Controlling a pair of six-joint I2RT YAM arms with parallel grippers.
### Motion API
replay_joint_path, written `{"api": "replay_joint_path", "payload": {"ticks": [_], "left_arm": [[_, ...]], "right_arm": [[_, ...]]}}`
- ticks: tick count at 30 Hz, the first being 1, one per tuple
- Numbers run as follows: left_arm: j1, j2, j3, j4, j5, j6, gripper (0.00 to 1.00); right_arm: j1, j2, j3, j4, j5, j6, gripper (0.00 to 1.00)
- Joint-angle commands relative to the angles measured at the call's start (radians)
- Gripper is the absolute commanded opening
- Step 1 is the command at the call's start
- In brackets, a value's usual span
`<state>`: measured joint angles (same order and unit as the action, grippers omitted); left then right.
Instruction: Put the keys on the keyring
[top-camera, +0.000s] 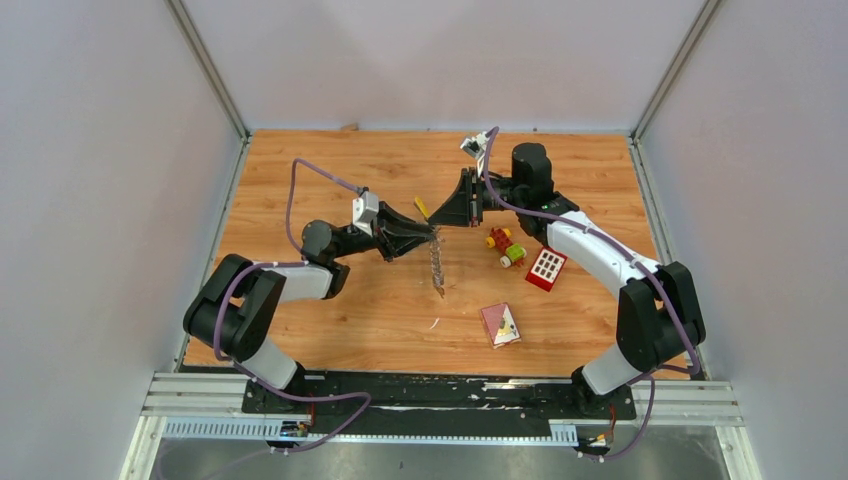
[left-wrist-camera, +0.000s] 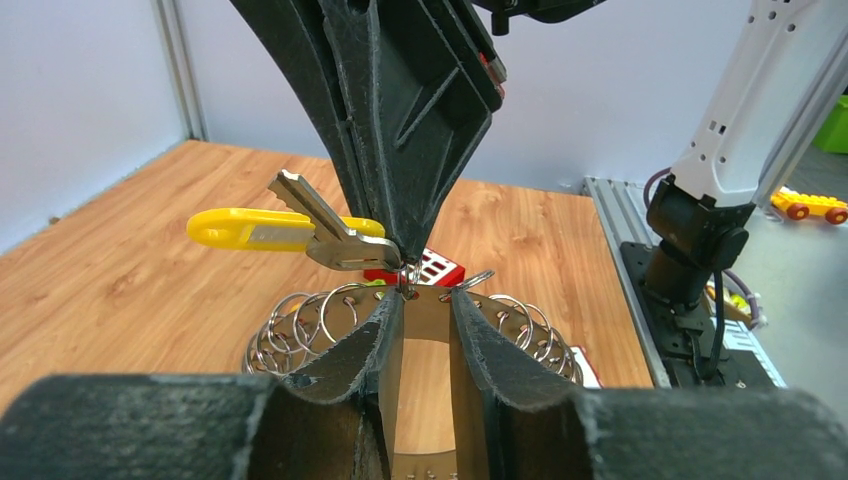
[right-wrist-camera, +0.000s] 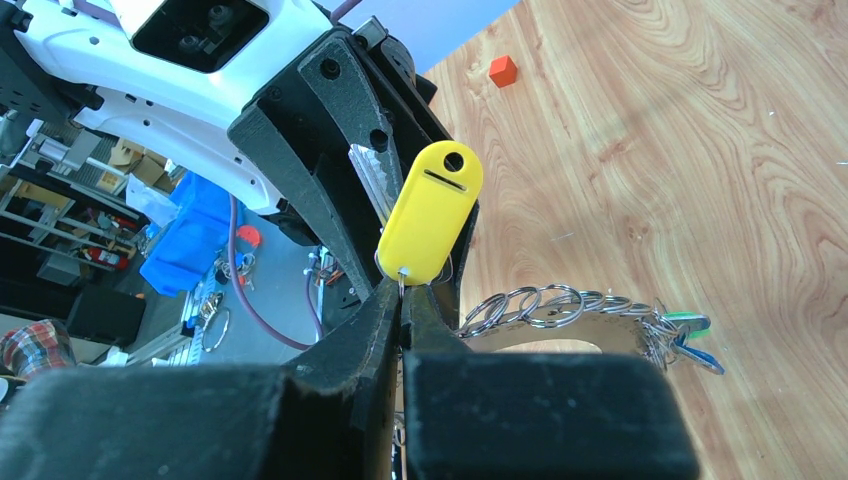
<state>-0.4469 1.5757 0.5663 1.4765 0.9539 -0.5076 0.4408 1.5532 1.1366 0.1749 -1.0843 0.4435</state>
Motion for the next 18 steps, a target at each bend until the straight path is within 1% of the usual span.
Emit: {"api": "replay_joint_path", "payload": {"ticks": [1,3,6,8,18], "left_arm": [[0.002,-0.013,0.036,0.130,0.007,-0.012,0.30],[0.005,-0.015,0.033,0.130,0.013,-0.009,0.32],[0.014,-0.024,0.020,0.130,0.030,0.004,0.38],[0.021,-0.029,0.009,0.130,0.036,0.017,0.40],[0.031,-0.037,0.021,0.130,0.025,0.008,0.37]], "right_arm": [[-0.002,-0.030,0.009,0.052,0.004,-0.004,0.00],[-0.004,-0.030,0.009,0.052,0.005,-0.004,0.00],[-0.002,-0.030,0.009,0.051,0.004,-0.004,0.00],[-0.003,-0.031,0.010,0.051,0.004,-0.004,0.00],[-0.003,-0.033,0.005,0.051,0.004,-0.008,0.00]]}}
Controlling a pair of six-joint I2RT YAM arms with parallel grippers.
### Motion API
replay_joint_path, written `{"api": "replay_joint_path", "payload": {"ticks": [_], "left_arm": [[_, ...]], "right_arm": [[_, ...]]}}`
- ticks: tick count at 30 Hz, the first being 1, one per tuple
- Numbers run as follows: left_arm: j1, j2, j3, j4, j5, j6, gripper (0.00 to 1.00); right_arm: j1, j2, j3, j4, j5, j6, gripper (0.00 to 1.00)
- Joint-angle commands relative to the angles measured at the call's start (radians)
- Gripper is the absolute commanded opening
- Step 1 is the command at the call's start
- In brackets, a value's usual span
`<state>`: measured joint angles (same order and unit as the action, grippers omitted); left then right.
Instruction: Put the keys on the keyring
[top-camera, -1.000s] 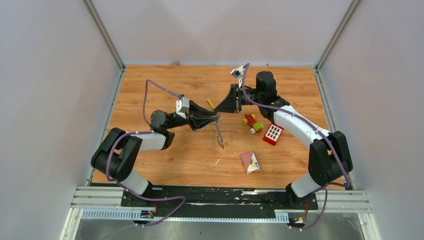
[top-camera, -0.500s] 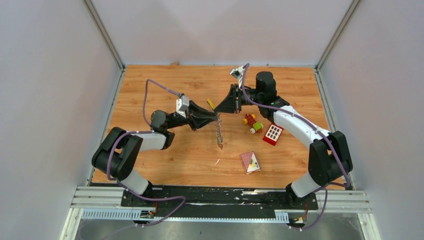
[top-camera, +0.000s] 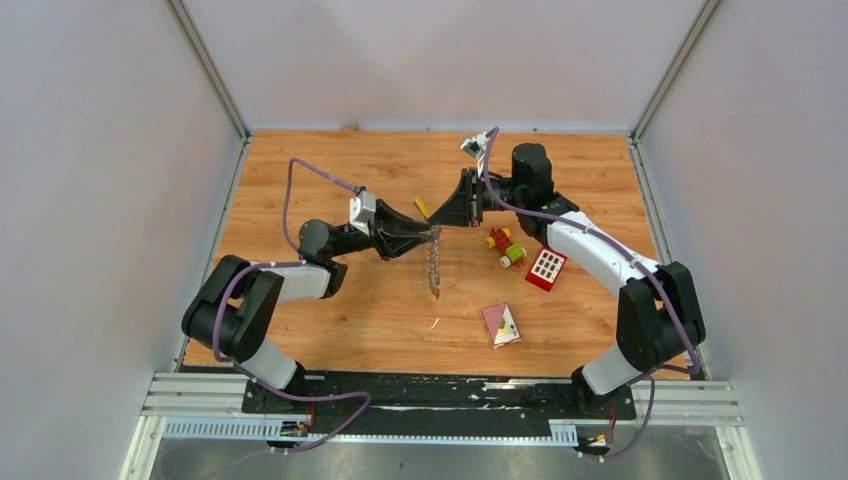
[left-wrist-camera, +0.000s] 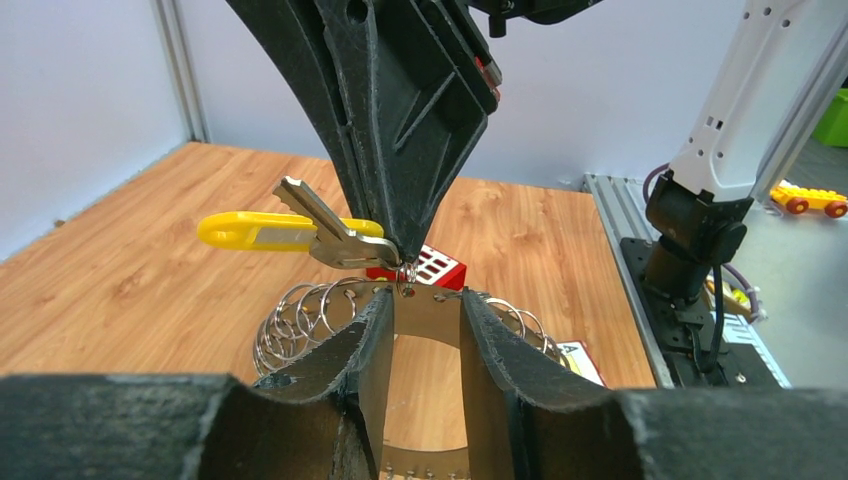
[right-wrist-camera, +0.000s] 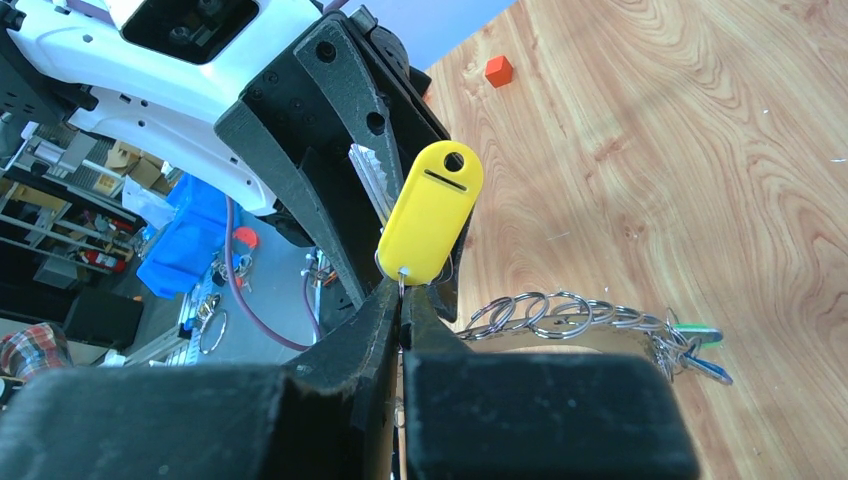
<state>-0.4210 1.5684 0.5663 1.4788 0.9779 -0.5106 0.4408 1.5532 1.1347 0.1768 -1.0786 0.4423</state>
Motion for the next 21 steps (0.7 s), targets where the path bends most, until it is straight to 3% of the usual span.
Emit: {"api": "replay_joint_path", "payload": {"ticks": [1,21], "left_arm": [[0.005,-0.027,0.023,0.127,-0.003,0.008,0.37],[-0.018,0.034,0.077,0.127,-0.013,-0.045,0.26]], "right_arm": [[-0.002,-0.031,0.007,0.049,-0.002,-0.007,0.00],[-0.002,-0.028,0.007,0.049,0.000,-0.006,0.00]]}}
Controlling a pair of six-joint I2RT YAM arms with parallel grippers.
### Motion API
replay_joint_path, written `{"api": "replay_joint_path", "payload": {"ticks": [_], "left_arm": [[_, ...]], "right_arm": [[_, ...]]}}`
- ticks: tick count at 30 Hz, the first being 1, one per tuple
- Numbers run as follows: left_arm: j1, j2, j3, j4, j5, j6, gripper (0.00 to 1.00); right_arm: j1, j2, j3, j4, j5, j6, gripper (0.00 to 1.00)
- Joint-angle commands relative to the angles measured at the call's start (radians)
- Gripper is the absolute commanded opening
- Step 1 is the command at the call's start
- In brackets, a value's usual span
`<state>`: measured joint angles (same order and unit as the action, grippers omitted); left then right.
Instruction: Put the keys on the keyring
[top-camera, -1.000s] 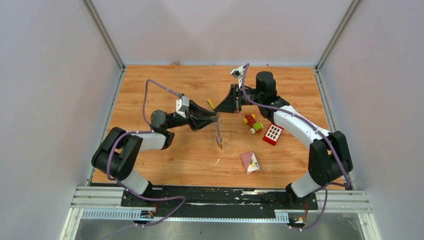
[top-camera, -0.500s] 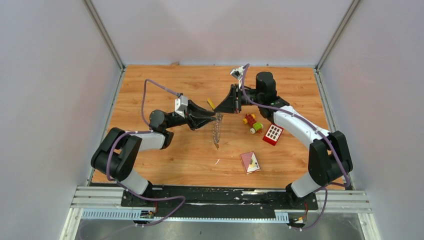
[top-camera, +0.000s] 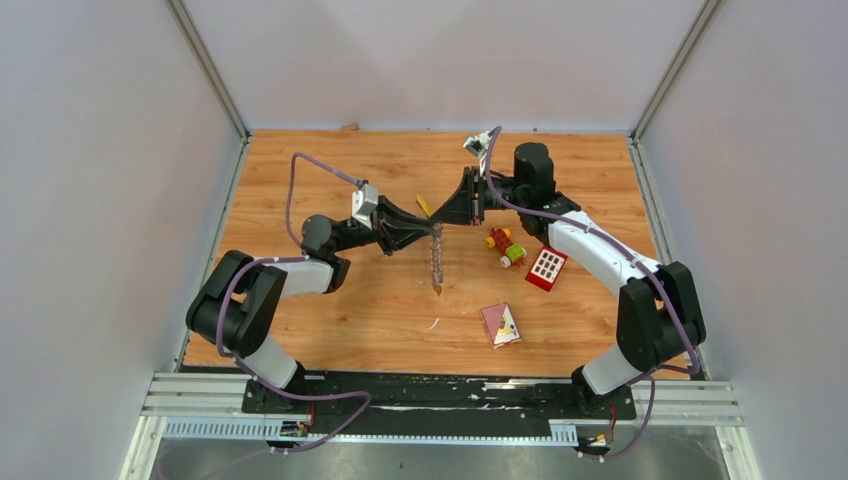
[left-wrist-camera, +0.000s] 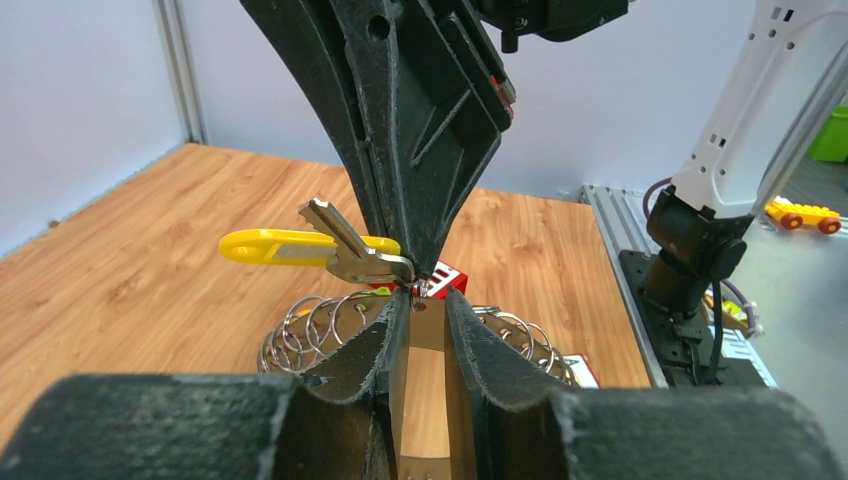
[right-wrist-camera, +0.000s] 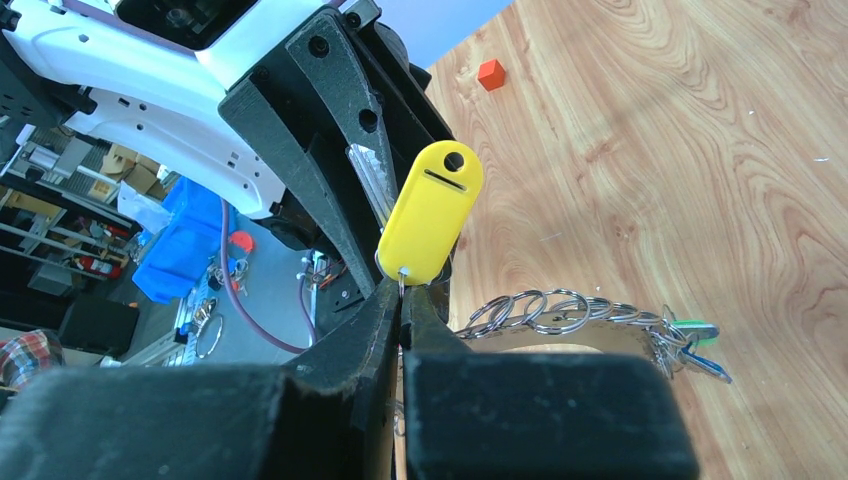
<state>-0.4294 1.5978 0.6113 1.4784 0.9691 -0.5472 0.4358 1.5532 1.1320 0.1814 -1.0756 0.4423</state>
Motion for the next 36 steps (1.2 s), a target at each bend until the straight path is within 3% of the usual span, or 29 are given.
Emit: {"api": "replay_joint_path", "payload": {"ticks": [1,8,15,36], "left_arm": [[-0.009,0.006,0.033,0.128,-0.005,-0.010,0.25],[-0.023,0.023,0.039,0.128,-0.007,-0.015,0.16],[-0.028,0.035,0.045,0.128,-0.032,-0.047,0.00],[-0.028,-0.057,-0.005,0.128,0.024,-0.146,0.00]], "right_arm": [[0.003,-0.028,0.009,0.044,-0.003,-0.006,0.00],[0.003,-0.027,0.009,0.046,-0.001,-0.006,0.00],[0.002,-0.025,0.006,0.044,0.000,-0.010,0.00],[-0.019,-0.050,-0.016,0.128,-0.100,-0.020,0.05]]}}
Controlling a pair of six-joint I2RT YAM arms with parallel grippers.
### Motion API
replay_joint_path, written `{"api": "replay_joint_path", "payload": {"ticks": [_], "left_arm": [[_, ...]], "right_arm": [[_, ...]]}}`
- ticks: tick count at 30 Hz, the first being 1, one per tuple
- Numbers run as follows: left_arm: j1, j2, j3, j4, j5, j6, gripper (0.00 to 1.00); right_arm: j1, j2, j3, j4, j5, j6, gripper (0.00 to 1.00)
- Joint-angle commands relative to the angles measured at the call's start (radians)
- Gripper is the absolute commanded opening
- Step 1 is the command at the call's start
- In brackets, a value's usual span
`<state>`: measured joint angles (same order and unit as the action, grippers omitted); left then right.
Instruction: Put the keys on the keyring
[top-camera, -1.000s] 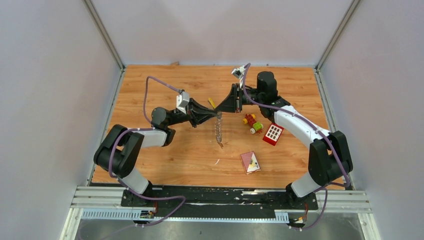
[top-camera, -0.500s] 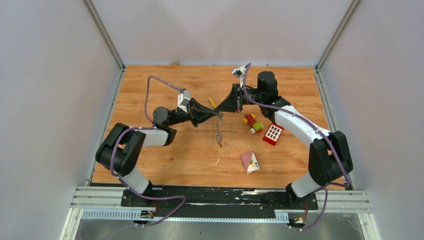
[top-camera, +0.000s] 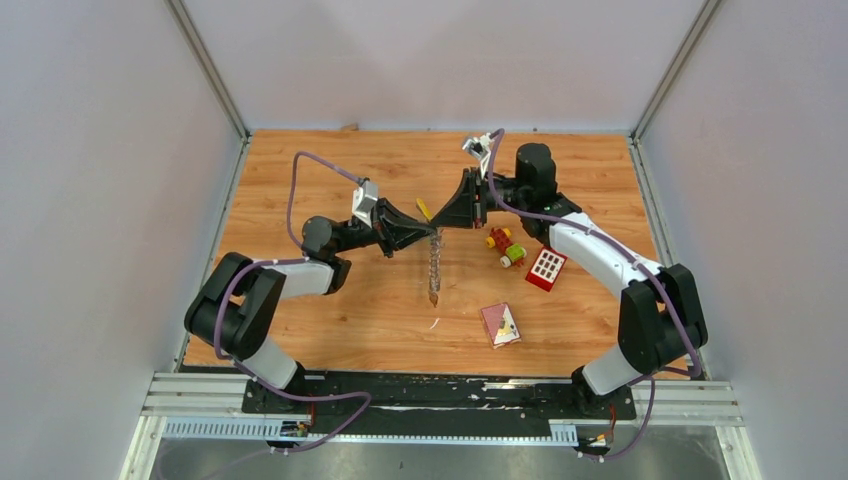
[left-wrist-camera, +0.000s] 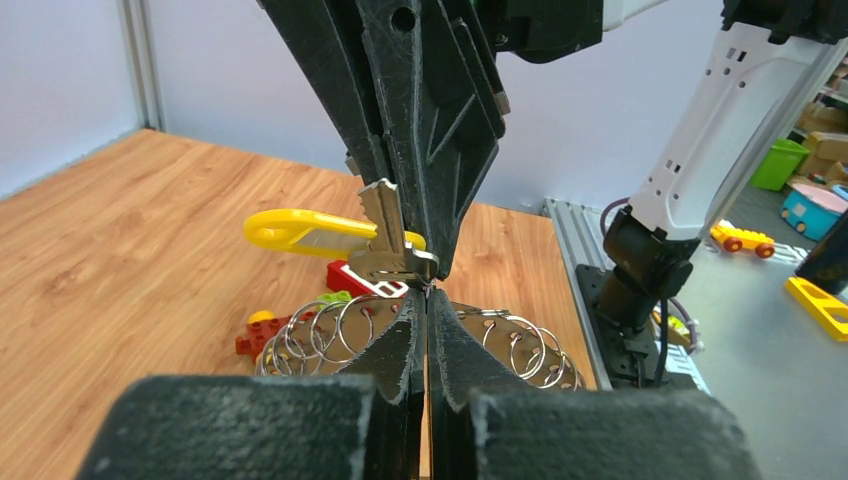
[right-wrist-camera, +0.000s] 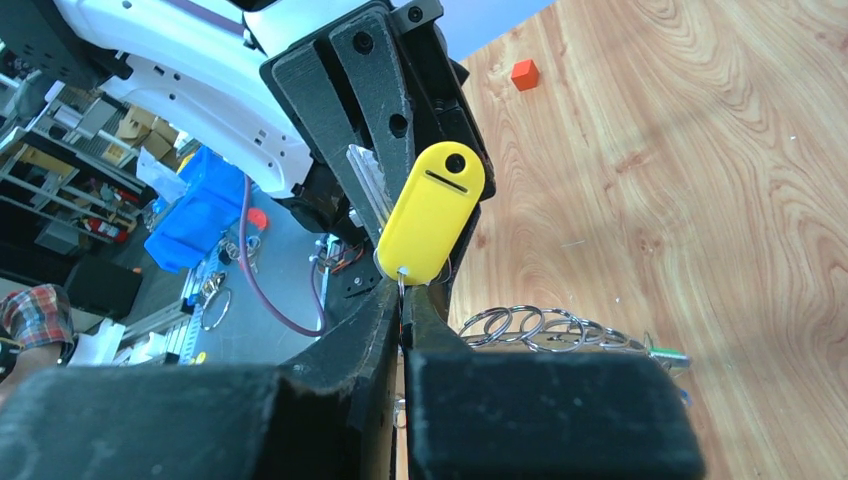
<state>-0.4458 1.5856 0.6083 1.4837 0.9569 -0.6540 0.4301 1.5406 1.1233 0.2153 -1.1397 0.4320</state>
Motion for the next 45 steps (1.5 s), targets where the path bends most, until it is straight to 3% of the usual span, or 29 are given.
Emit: {"api": "replay_joint_path", "payload": {"ticks": [1,12,26,30,36,41,45], "left_arm": [[-0.011,-0.048,-0.002,0.122,0.037,-0.043,0.00],[-0.010,-0.089,-0.018,0.055,0.075,-0.016,0.00],[-0.010,-0.187,-0.007,-0.257,0.072,0.151,0.00],[-0.010,-0.213,0.009,-0.362,0.082,0.186,0.00],[-0.011,-0.322,0.057,-0.742,0.110,0.417,0.00],[-0.037,-0.461,0.165,-1.382,0.107,0.909,0.00],[-0.058,-0.505,0.252,-1.711,0.076,1.196,0.00]], "right_arm": [[-0.014,-0.037,-0.009,0.105,-0.047,-0.006,0.05],[-0.030,-0.053,-0.029,0.159,-0.103,0.004,0.08],[-0.050,-0.082,-0.054,0.167,-0.122,-0.013,0.07],[-0.052,-0.099,-0.041,0.081,-0.121,-0.102,0.09],[-0.051,-0.132,0.006,-0.129,-0.148,-0.331,0.24],[-0.046,-0.115,0.029,-0.211,-0.216,-0.426,0.38],[-0.028,-0.096,0.044,-0.342,-0.213,-0.547,0.42]]}}
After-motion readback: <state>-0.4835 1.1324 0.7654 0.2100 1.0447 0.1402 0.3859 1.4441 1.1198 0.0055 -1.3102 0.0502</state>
